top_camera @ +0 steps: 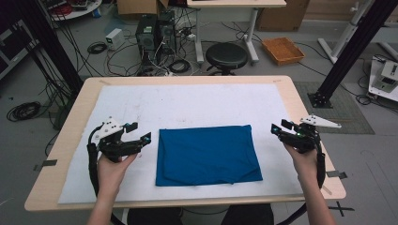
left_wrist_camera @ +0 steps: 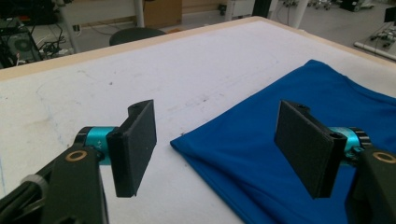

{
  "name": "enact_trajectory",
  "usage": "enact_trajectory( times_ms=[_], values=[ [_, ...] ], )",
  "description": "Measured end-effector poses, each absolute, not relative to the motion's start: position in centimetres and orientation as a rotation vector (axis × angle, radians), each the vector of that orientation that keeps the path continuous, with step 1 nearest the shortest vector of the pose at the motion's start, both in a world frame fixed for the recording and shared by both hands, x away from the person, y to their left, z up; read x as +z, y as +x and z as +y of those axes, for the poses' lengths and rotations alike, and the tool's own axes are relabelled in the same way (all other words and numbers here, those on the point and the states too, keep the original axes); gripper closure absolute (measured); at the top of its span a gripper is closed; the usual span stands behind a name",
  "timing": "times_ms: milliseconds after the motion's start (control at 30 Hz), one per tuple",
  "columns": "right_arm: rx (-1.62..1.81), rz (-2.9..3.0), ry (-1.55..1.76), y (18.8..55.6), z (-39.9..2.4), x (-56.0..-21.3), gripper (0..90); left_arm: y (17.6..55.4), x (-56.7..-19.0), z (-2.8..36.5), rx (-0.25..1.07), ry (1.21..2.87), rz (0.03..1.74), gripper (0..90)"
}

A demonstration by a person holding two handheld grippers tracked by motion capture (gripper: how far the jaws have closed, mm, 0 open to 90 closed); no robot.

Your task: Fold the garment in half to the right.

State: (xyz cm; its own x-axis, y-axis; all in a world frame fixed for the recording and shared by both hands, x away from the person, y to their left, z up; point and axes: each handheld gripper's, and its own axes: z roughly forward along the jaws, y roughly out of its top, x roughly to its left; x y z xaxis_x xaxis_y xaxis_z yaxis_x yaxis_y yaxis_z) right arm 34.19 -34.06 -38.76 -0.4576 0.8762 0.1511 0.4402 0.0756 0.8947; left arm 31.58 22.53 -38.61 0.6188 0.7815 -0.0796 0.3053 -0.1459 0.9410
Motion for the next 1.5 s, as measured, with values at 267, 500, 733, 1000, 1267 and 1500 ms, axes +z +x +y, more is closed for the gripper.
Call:
enact_trajectory(
  times_ms=[267,500,733,1000,1267,1500],
  values=[
    [1.356,1.937,1.298,34.2,-33.8,-38.7,45.6,30.6,-38.0,22.5,0.545,1.713,0.88,35.4],
    [1.353,1.943,1.294,34.3,-33.6,-38.8,45.6,28.7,-38.2,22.4,0.498,1.692,0.932,36.2],
    [1.353,1.944,1.292,34.3,-33.5,-38.8,45.6,25.8,-39.5,21.8,0.469,1.718,0.985,37.1],
    [1.351,1.943,1.286,34.3,-33.4,-38.7,44.8,23.8,-42.4,21.4,0.394,1.748,1.13,39.8],
    [1.346,1.94,1.289,34.3,-33.5,-38.8,44.6,23.8,-44.4,20.6,0.221,1.724,1.268,43.8],
    [1.345,1.94,1.285,34.3,-33.4,-38.8,44.6,24.2,-44.9,19.5,0.119,1.723,1.34,46.8]
  ],
)
